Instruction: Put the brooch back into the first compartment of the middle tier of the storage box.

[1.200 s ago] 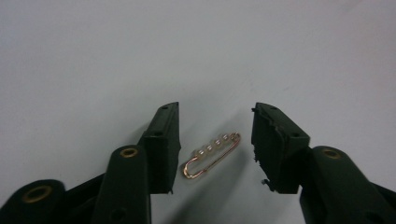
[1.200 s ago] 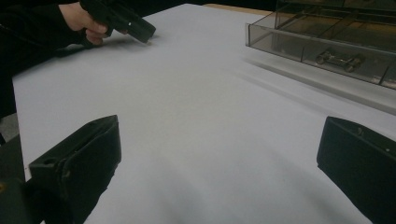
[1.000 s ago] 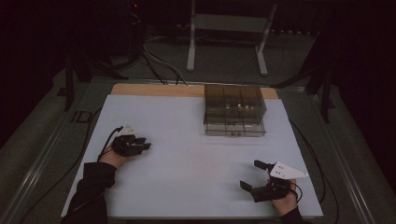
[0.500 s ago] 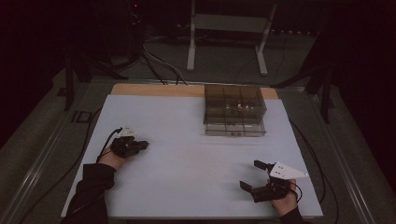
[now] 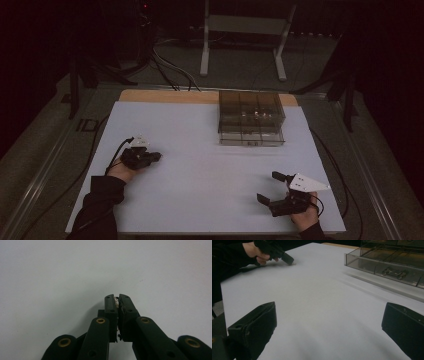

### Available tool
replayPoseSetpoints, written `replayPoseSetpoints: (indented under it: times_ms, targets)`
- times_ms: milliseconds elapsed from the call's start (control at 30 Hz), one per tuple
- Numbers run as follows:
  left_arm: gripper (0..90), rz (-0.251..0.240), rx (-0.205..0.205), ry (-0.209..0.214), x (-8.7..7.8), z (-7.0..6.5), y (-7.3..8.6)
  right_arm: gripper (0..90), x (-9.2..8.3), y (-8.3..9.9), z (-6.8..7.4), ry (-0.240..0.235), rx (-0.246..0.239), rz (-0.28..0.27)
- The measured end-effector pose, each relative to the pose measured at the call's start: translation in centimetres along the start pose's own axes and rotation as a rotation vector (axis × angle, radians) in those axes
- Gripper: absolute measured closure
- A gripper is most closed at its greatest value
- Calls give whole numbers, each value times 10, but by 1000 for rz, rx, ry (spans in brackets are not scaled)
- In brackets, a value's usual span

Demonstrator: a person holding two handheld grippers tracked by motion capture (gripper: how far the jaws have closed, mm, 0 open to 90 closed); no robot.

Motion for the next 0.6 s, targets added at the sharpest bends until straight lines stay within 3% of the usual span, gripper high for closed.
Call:
replayPoseSetpoints:
  times_ms: [233, 600]
  targets:
    - [874, -15, -14, 16, -5, -4, -2, 0, 0, 0, 0, 0, 2, -1]
    - [874, -29, 3, 47, -13, -13, -14, 0, 3, 0, 3, -9, 2, 6]
Point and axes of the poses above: each handheld gripper's, and its own axes: x roughly forward along the jaws, y roughly out of its underside, z roughly to its left, the point moved 5 cm from there along x, roughly forward along the jaws, and after that the axes turned 5 degrees about z, right-handed, at the moved point
